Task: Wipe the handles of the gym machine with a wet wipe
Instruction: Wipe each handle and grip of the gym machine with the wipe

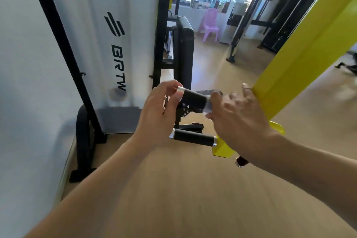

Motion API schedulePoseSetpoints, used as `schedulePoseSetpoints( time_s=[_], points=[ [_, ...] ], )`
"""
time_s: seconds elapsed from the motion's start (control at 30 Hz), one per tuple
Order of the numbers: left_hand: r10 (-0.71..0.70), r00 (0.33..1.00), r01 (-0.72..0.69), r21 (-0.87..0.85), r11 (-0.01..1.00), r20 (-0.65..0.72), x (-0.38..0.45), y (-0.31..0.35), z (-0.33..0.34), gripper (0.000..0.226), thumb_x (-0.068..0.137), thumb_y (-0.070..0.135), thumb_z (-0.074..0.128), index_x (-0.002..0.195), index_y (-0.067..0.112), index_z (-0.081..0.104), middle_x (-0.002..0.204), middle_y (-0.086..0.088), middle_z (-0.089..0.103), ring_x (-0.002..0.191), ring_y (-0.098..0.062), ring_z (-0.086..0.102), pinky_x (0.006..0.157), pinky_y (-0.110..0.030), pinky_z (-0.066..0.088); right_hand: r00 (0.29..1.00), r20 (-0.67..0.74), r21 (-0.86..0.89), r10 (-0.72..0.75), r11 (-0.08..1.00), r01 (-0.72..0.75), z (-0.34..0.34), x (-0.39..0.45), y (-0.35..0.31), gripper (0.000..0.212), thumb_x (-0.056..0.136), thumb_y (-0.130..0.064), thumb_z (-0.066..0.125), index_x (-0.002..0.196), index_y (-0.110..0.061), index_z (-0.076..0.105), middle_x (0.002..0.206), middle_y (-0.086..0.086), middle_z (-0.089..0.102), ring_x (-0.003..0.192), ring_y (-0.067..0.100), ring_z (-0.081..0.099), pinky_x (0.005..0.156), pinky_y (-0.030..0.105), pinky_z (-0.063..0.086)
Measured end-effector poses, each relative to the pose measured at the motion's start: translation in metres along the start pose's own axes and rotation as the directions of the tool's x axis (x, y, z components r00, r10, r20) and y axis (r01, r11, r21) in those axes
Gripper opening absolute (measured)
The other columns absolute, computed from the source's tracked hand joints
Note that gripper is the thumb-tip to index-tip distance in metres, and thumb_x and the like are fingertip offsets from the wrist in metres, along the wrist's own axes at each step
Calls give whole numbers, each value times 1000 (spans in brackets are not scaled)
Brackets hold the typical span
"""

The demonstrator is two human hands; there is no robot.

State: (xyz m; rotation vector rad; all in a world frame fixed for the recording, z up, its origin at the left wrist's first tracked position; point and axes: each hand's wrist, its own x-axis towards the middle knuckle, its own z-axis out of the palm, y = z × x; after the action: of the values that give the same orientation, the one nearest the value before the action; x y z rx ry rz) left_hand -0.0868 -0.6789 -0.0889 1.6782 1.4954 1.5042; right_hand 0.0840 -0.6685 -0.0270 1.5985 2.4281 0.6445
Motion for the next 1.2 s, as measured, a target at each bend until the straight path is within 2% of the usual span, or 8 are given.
schedulePoseSetpoints(
  time_s=[0.13,0.3,0.43,0.53,0.77,0.87,1.0,1.2],
  points=[
    [-66,998,65,-78,995,-4,-2,8,2,19,104,22,47,116,16,59,104,2,67,86,17,58,66,3,39,989,-146,-36,-8,999,3,13,5,-5,31,100,-38,51,104,-8,54,79,10,65,71,30,64,104,54,39],
    [-41,997,41,0,999,-67,0,-1,1,16,104,31,45,113,31,58,105,14,66,100,1,60,82,-15,45,921,-374,121,-109,979,165,12,33,-31,33,99,-37,54,100,-4,57,80,11,67,73,33,66,92,47,48],
    [-20,998,24,55,998,-61,-3,-3,4,22,105,35,40,118,27,56,110,11,62,105,-15,57,92,-39,48,985,-138,-98,-103,991,90,17,8,0,23,100,-24,42,110,-5,52,95,14,68,94,34,65,117,57,21],
    [-45,998,48,51,998,-50,-3,0,5,20,105,35,39,117,28,55,109,12,62,97,-14,55,85,-30,47,995,-83,-345,-62,938,30,21,-9,16,25,99,-16,35,102,-1,54,87,17,69,93,36,66,120,57,8],
    [-87,994,87,-5,996,-59,-3,3,3,17,104,30,45,114,32,59,105,12,67,95,1,59,73,-2,37,890,-430,14,-150,985,173,16,32,-30,24,100,-26,48,96,-6,61,74,8,61,66,29,64,108,52,39],
    [-90,993,88,-29,996,-75,-4,3,4,21,104,30,45,119,26,60,109,10,67,100,-6,63,77,-8,42,908,-406,152,-108,971,183,12,36,-43,32,101,-23,35,107,-4,60,88,10,67,82,31,68,109,50,38],
    [-66,997,68,39,997,-47,-3,6,2,19,104,35,44,116,32,59,107,15,64,101,-12,58,81,-26,45,987,-134,-54,-93,995,87,8,11,-7,28,99,-19,32,117,-8,50,94,10,67,93,32,66,120,57,16],
    [-154,988,155,47,987,-25,-6,12,-1,19,103,37,44,116,37,59,105,13,64,69,5,53,61,-3,37,991,-90,-142,-103,986,90,10,1,3,26,103,-29,42,108,-5,51,79,8,65,72,28,65,118,55,24]
  ],
)
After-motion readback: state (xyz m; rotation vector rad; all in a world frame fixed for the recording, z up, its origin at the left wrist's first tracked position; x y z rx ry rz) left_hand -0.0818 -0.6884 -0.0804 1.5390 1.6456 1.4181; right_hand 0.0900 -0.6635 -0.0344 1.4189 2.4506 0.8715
